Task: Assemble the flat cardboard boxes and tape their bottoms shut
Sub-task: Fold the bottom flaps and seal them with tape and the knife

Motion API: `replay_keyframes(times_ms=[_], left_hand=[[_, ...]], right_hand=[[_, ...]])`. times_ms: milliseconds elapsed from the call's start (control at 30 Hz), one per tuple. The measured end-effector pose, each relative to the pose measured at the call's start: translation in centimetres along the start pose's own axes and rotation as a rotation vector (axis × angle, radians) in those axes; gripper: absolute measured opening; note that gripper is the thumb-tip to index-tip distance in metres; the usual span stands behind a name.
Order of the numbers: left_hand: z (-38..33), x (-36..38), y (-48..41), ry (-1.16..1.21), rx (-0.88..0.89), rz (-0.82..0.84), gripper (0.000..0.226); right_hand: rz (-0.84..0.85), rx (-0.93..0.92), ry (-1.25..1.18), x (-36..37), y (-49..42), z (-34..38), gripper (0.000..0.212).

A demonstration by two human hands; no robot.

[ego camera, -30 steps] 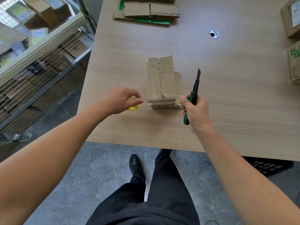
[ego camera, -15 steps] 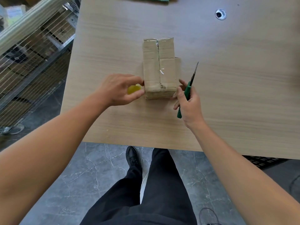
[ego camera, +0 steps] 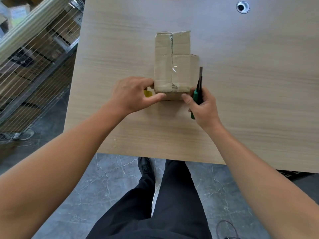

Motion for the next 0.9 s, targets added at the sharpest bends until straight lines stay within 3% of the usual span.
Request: replay_keyframes(times_ms=[167,367,567,667,800,900], left_hand=[[0.9,-0.2,-0.9,0.0,0.009,0.017,0.052],[1.4,0.2,-2.0,0.033,-0.007,0.063,0.053],[1.8,0.0,-2.6,0.046,-0.002,0.063,0.054],[2.0,-0.2,-3.1,0.056,-0.041,0.061,0.053],[1.9,-0.5,-3.6,0.057,-0.126,0.105,0.062],[1.4,-0.8,-2.9,0.16,-0.176,0.181,0.052]], right_hand=[[0.133,-0.003,-0.013,-1.1,-2.0,0.2,0.025],[0.126,0.027,-0.115,-0.7,-3.1,-0.4,0.026],[0.004,0.046,-0.146,-1.6,-4.6,-0.5,0.029],[0.023,0.052,-0.108,-1.4,-5.2,-0.2,0.022],[-0.056,0.16,-0.017,-2.2,-5.3,1.2,0.024],[-0.091,0.132,0.059,-3.2,-4.6,4.9,0.025]])
Point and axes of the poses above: each hand's wrist, its own y-axis away from the middle knuckle, its own x-axis out of the palm, z = x × y, the point moved 5 cm from there along -y, towards the middle knuckle, and after that the axes turned 8 degrees about z, right-handed, at the moved point
